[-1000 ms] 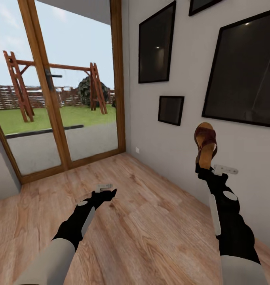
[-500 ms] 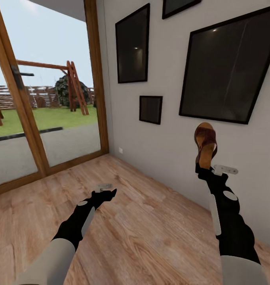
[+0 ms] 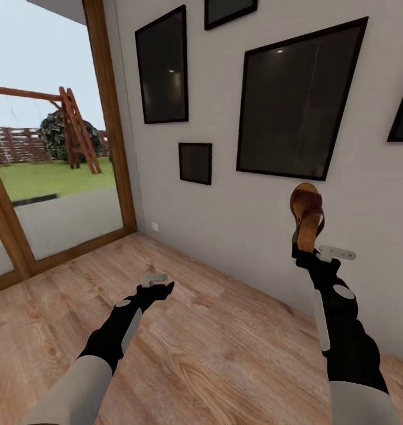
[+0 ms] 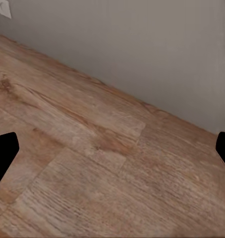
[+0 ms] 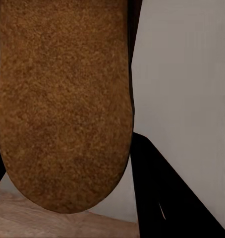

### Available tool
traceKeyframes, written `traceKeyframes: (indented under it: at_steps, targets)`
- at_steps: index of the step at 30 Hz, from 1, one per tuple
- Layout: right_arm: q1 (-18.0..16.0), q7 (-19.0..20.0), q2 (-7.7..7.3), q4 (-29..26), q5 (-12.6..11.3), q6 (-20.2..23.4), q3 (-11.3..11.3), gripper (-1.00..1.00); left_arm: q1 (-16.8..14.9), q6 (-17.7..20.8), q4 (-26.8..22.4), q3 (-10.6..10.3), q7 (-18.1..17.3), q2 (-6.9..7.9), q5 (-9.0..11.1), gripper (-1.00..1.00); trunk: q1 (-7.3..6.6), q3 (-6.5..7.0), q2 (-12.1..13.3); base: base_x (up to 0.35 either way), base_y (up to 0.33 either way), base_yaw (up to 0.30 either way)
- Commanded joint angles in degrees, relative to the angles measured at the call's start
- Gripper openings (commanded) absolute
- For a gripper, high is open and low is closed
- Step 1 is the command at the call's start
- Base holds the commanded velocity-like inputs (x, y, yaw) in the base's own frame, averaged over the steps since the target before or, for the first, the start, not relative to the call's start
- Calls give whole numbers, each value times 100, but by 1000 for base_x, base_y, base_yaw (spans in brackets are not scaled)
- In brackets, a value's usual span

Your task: Pick up the two gym shoes and the two sandals from the corridor floor and place them onto the hallstand (shoe rack) in the corridor, making sure they are on the rack and not on the floor. Arrange them so the two gym shoes are next to each other and the two sandals are next to each other.

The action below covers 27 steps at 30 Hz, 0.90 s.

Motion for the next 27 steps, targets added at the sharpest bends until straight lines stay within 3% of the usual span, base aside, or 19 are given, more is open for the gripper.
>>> traceKeyframes:
  at_steps: [1, 6, 10, 11, 12, 27]
  targets:
    - [-5, -6, 5, -1, 1, -9, -6, -100, 4, 44, -12, 28, -37, -6, 13, 100, -1, -6, -3, 0, 0, -300]
    - [-5, -2, 5, 180, -7, -371, -7, -100, 3, 43, -12, 28, -37, -5, 12, 100, -1, -6, -3, 0, 0, -300]
    - [1, -8, 5, 628, 8, -1230, -7, -100, 2, 42, -12, 28, -38, -5, 12, 100, -1, -6, -3, 0, 0, -300]
    - [3, -24, 5, 833, 13, -1703, -7, -100, 2, 41, -12, 28, -37, -5, 12, 100, -1, -6, -3, 0, 0, -300]
    - [3, -28, 5, 872, 13, -1792, -7, -100, 1, 40, -12, 28, -37, -5, 12, 100, -1, -6, -3, 0, 0, -300]
    - [2, -36, 5, 942, -10, -1944, -7, -100, 2, 38, -12, 28, -38, -5, 13, 100, -1, 5, -3, 0, 0, -300]
